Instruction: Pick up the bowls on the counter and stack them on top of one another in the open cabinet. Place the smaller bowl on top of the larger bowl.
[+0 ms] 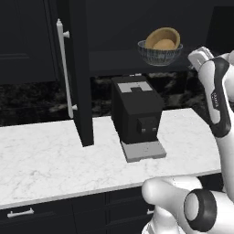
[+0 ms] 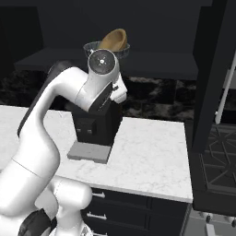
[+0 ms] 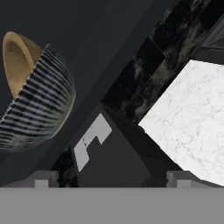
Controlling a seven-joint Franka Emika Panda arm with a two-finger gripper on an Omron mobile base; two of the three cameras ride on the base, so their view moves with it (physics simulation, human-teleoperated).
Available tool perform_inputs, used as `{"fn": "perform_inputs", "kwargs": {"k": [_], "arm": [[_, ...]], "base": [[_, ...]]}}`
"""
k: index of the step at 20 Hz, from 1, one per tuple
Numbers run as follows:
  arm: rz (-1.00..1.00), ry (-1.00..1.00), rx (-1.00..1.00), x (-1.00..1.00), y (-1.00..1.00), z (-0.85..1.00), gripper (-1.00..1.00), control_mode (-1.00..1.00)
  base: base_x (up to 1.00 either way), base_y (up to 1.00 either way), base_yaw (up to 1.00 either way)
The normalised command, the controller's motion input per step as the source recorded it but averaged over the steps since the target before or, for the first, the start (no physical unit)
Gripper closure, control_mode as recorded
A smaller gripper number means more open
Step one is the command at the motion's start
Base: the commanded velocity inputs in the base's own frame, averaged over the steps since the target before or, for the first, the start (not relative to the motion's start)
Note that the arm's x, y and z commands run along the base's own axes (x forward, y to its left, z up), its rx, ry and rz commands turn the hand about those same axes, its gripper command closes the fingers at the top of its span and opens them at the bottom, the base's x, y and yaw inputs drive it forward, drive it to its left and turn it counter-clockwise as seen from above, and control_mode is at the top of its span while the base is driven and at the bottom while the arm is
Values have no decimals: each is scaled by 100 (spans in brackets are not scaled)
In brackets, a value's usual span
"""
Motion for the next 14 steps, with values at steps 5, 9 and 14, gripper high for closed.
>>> {"fn": "perform_inputs", "kwargs": {"k": [5,9,14], "arm": [[0,-1,-6,-100,70,-100,-100,-100],[5,2,-5,-100,69,-100,-100,-100],[6,-7,-9,-52,13,-36,-100,-100]], "base": [[0,0,0],[0,0,0],[0,0,0]]}}
